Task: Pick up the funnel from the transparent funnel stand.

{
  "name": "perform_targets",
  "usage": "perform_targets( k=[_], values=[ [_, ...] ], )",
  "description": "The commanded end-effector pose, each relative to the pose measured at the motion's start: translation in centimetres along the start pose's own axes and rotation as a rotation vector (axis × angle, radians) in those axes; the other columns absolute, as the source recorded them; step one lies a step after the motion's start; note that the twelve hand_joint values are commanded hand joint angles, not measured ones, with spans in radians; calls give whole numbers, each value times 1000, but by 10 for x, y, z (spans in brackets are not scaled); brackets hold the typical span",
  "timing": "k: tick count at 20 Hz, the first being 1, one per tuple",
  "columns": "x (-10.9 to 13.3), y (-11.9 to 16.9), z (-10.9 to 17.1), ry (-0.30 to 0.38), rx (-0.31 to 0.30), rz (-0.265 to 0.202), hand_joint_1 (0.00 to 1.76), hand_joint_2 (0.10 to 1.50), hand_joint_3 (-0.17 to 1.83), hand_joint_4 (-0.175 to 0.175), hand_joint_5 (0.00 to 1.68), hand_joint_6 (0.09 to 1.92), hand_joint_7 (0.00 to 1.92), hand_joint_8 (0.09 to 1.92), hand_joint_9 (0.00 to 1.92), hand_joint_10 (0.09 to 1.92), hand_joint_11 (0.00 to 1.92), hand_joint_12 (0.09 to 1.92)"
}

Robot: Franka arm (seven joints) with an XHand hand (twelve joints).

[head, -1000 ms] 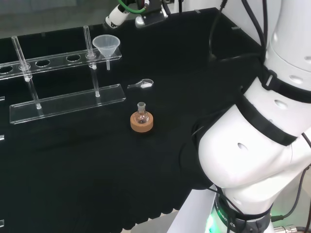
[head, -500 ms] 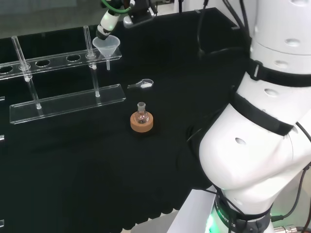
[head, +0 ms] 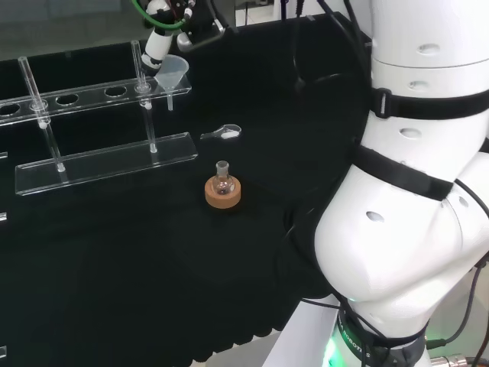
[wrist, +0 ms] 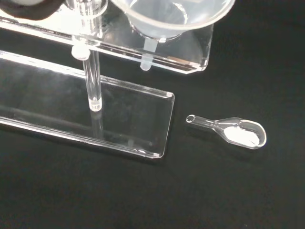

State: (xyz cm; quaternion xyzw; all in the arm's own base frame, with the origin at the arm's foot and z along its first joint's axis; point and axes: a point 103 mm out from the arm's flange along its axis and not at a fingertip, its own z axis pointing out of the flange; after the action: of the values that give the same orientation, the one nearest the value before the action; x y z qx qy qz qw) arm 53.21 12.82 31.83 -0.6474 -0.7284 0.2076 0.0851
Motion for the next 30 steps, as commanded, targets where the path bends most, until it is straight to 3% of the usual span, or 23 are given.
perform_targets(
  k=[1,7,18,30],
  values=[
    [5,11,8,-14,20,-29,714,624,476,43,33,87,0,356,30,863,173,1544],
    [4,23,15,-21,41,-46,767,601,501,78,57,87,0,377,7,878,171,1558],
    [-6,34,26,-5,67,-50,836,523,614,62,40,87,0,304,0,816,129,1576],
    [-13,42,36,2,68,-67,807,490,708,43,124,87,15,635,156,885,199,1555]
  ],
)
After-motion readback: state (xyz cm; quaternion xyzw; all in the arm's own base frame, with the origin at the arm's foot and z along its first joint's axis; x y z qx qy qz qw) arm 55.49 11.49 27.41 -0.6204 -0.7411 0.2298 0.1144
